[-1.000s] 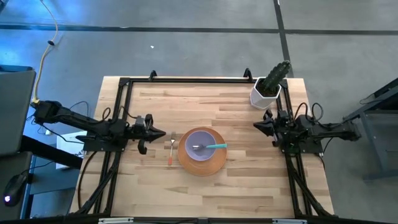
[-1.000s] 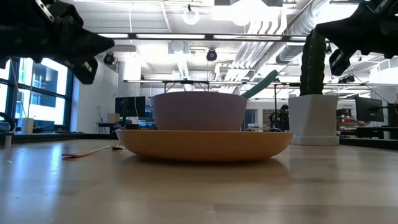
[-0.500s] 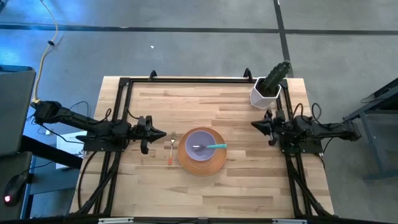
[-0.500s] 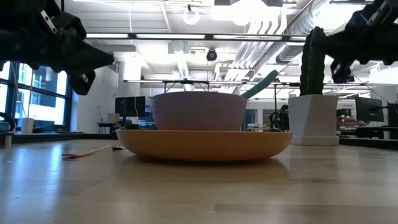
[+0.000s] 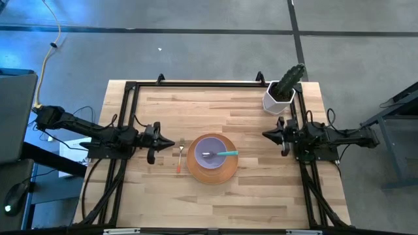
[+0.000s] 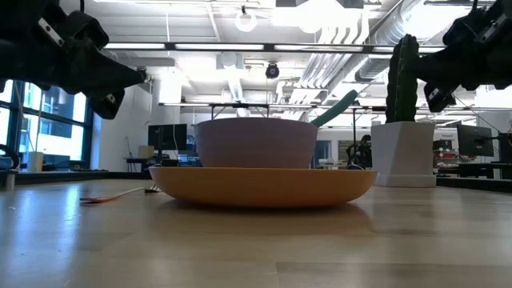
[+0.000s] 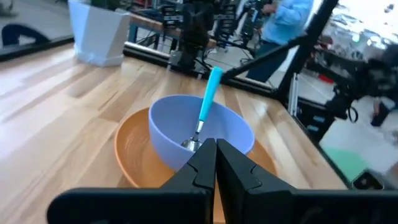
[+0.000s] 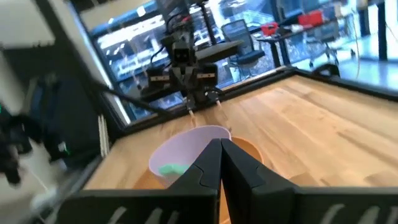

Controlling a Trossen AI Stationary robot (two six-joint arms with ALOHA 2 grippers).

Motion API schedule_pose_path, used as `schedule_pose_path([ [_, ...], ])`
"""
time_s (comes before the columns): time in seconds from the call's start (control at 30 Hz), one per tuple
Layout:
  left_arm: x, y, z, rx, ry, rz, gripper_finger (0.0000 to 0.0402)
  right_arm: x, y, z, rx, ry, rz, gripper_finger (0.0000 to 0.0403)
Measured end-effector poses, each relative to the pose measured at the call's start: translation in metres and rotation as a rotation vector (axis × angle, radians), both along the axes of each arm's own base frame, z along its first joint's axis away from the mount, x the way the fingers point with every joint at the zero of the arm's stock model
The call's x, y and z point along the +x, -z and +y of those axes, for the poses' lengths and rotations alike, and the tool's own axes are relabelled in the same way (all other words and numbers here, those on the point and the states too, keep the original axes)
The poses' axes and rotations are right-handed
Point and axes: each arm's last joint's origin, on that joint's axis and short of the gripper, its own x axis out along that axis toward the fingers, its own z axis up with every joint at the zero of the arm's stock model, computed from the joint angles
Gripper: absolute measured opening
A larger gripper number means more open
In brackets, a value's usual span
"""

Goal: Set table place
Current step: Return to Home Position

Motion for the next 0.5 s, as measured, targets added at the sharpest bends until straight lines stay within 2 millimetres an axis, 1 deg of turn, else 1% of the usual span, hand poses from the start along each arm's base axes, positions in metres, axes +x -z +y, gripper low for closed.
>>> schedule_pose_path([
  [0.1,0.000,0.000,-0.001,0.066,0.034,0.002,0.0001,0.000,0.000,0.001,-0.083,-0.040,0.005,0.0000],
  [0.23,0.000,-0.001,-0.002,0.207,0.103,0.002,0.0001,0.000,0.000,0.002,-0.138,-0.064,0.005,0.0000],
  [0.4,0.001,-0.011,-0.003,0.445,0.140,-0.099,0.0001,0.000,0.000,0.002,-0.144,-0.064,0.004,0.0000],
  [0.5,0.001,-0.015,-0.003,0.477,0.114,-0.125,0.0001,0.000,0.000,0.002,-0.143,-0.065,0.005,0.0000],
])
